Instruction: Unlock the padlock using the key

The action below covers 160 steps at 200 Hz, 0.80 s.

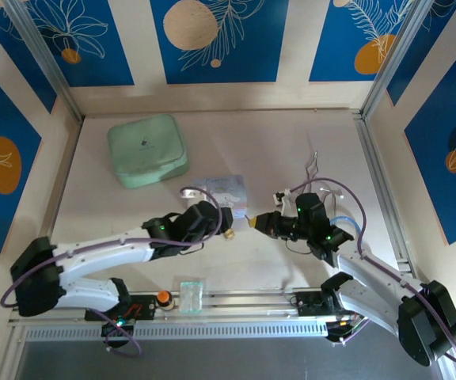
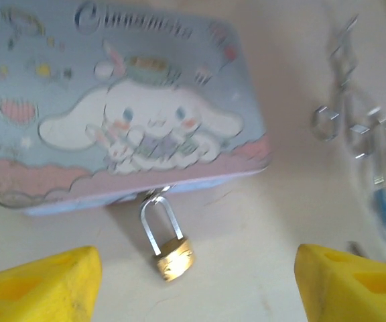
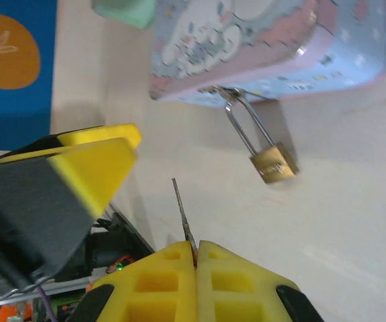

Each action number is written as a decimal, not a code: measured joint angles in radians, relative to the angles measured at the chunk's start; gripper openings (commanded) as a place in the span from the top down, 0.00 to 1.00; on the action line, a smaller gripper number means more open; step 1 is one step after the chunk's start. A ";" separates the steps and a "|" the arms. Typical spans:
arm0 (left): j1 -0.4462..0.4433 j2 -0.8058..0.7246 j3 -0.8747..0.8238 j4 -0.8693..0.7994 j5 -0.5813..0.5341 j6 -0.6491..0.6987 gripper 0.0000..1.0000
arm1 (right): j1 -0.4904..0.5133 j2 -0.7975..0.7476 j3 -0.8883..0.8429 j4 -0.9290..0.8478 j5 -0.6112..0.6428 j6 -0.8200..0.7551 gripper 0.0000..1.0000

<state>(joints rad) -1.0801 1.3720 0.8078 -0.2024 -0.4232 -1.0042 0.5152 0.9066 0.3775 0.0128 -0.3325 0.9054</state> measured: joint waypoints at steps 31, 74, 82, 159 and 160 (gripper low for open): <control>-0.002 0.119 0.003 0.055 0.012 -0.027 0.29 | -0.007 0.000 0.000 -0.059 0.000 -0.025 1.00; 0.006 0.215 0.028 0.106 0.030 -0.049 0.35 | -0.013 0.002 -0.030 -0.063 -0.001 -0.035 1.00; 0.011 0.228 0.029 0.117 0.037 -0.059 0.36 | -0.016 0.002 -0.039 -0.063 -0.002 -0.035 1.00; 0.016 0.317 0.021 0.222 0.064 -0.142 0.52 | -0.043 0.002 -0.056 -0.056 -0.016 -0.038 1.00; 0.016 0.318 0.021 0.223 0.064 -0.144 0.52 | -0.043 0.002 -0.056 -0.056 -0.016 -0.038 1.00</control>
<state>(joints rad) -1.0641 1.6901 0.8288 0.0208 -0.3592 -1.1481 0.4725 0.9089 0.3218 -0.0429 -0.3489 0.8677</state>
